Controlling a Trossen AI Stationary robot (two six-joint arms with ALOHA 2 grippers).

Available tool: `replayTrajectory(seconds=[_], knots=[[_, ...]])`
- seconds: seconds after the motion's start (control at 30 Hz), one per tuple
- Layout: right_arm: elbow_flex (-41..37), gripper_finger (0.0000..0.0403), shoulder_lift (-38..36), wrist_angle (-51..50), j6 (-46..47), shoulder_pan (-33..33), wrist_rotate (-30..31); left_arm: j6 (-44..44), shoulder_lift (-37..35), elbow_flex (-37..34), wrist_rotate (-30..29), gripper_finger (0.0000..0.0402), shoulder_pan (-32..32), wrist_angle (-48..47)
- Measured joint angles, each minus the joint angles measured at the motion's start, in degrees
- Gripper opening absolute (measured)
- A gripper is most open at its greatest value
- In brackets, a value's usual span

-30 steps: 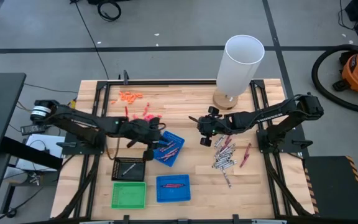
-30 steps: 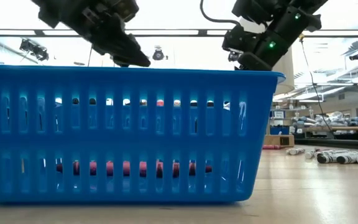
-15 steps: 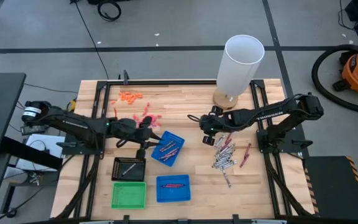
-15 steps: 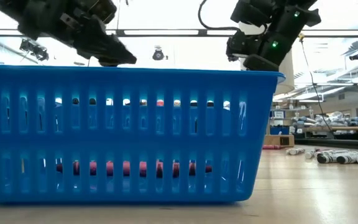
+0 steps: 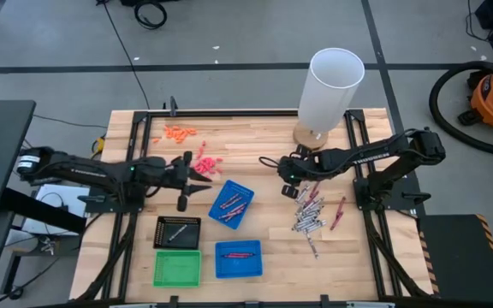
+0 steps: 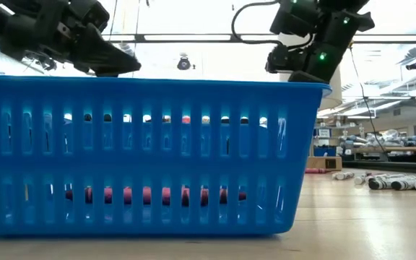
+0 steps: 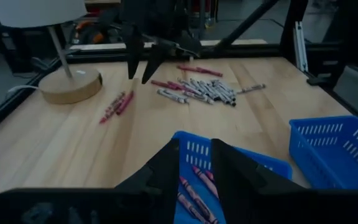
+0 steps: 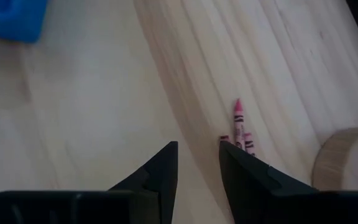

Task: Sort crayons
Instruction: Put the white crayon into the green bin

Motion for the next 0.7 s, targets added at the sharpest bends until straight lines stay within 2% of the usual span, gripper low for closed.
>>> replayTrajectory(seconds=[0.23, 0.43, 0.7], knots=[[-3.02, 0.0126, 0.0, 1.81, 0.66, -0.87, -0.15, -0.93, -3.38, -0.72, 0.02, 0.0101, 0.04, -1.14], [-4.56, 0.0126, 0.02, 2.16, 3.23, -0.87, -1.76, -3.0, -3.1, -0.63, 0.02, 0.0101, 0.04, -0.66], [-4.56, 0.0126, 0.04, 1.24, 1.05, -3.13, -2.19, -3.8, -3.08, -0.63, 0.02, 0.0101, 0.04, -0.46]])
